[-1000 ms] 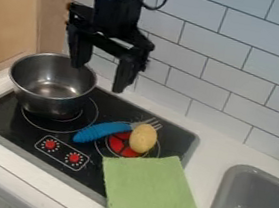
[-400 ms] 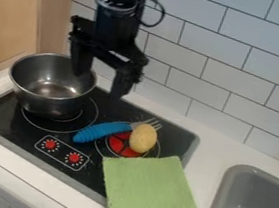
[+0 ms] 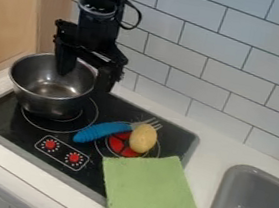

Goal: Move the silver pot and place it to the right of the right burner.

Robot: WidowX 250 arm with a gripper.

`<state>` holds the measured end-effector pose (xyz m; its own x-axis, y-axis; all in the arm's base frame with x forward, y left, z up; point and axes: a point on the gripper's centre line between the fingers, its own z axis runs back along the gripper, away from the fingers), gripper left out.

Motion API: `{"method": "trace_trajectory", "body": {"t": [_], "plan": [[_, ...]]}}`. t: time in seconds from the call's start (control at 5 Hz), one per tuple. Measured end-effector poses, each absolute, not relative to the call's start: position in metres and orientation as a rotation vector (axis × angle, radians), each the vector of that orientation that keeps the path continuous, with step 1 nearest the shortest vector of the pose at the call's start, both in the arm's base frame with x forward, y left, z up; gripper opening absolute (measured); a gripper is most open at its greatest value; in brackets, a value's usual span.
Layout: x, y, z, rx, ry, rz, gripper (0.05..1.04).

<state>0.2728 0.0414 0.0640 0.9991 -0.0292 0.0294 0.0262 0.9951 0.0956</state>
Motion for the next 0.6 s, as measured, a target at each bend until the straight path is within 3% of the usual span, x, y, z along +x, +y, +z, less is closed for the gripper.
{"method": "trace_trajectory", "body": {"t": [0.6], "plan": [[0.293,0.044,0.029,0.068,0.008,-0.021,0.999]]}}
